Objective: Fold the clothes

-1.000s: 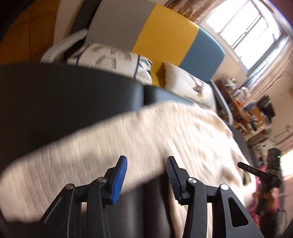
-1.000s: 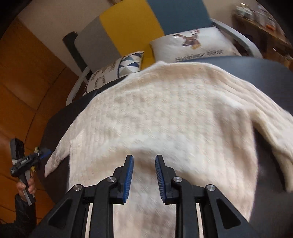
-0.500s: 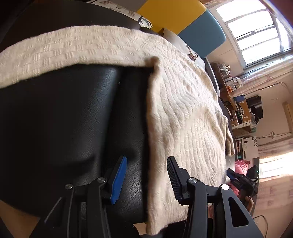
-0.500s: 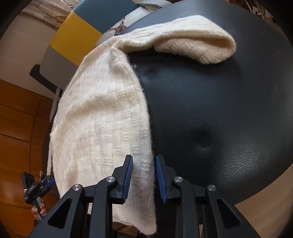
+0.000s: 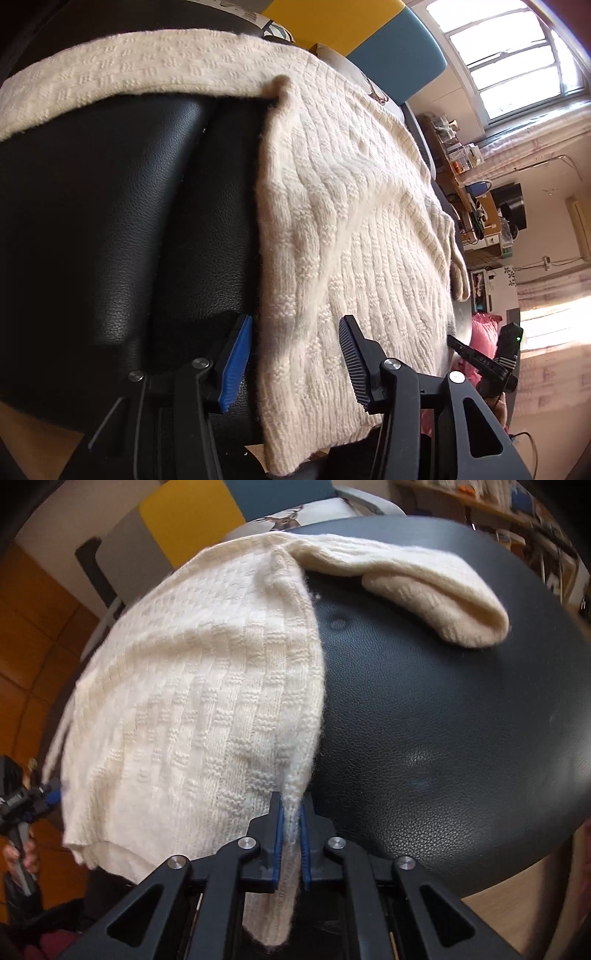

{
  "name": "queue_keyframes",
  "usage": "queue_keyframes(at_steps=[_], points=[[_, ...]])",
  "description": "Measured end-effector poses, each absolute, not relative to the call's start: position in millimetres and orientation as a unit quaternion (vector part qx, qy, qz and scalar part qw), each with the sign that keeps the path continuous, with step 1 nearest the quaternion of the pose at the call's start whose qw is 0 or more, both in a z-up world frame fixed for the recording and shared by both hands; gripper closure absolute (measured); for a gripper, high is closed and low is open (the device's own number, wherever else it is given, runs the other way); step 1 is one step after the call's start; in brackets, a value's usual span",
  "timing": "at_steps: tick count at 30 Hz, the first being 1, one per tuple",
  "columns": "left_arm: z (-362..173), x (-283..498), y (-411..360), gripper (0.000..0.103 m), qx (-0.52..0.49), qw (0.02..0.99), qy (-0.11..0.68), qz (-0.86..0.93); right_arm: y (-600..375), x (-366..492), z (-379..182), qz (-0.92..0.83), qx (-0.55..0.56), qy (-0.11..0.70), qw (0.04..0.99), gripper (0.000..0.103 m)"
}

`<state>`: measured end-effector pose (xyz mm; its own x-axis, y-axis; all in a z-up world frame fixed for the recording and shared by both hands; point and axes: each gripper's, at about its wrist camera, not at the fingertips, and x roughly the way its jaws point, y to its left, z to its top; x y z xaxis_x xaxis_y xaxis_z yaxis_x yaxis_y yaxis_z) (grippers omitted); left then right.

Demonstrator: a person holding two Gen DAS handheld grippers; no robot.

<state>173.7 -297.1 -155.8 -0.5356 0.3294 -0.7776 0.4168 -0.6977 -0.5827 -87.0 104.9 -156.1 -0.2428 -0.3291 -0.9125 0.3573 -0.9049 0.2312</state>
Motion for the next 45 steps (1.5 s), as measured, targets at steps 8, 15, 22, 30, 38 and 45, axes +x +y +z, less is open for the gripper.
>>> queue_keyframes(at_steps=[8, 15, 22, 30, 38, 45], points=[[-120.7, 178.8, -311.3, 0.097, 0.442, 0.058, 0.346, -0.825, 95.8, -56.3, -108.1, -0.811, 0.535, 0.102, 0.211, 0.098], [-147.5, 182.2, -308.0, 0.097, 0.514, 0.049, 0.308, -0.799, 110.7, -60.8, -146.2, -0.796, 0.573, 0.114, 0.157, 0.098], [-138.5, 183.5, -322.2, 0.095, 0.484, 0.015, 0.375, -0.79, 118.2, -80.5, -112.5, -0.815, 0.554, 0.101, 0.141, 0.081], [-106.2, 129.8, -350.2, 0.081, 0.43, 0.041, 0.36, -0.827, 1.6, -119.0, -88.7, -0.817, 0.504, 0.044, 0.278, 0.08], [-119.4, 43.6, -361.6, 0.078, 0.452, 0.049, 0.326, -0.829, -103.5, -144.9, -132.2, -0.778, 0.53, 0.113, 0.319, 0.08], [-155.7, -1.3, -374.1, 0.078, 0.504, 0.074, 0.282, -0.813, -89.1, -142.8, -155.8, -0.764, 0.555, 0.138, 0.299, 0.081]])
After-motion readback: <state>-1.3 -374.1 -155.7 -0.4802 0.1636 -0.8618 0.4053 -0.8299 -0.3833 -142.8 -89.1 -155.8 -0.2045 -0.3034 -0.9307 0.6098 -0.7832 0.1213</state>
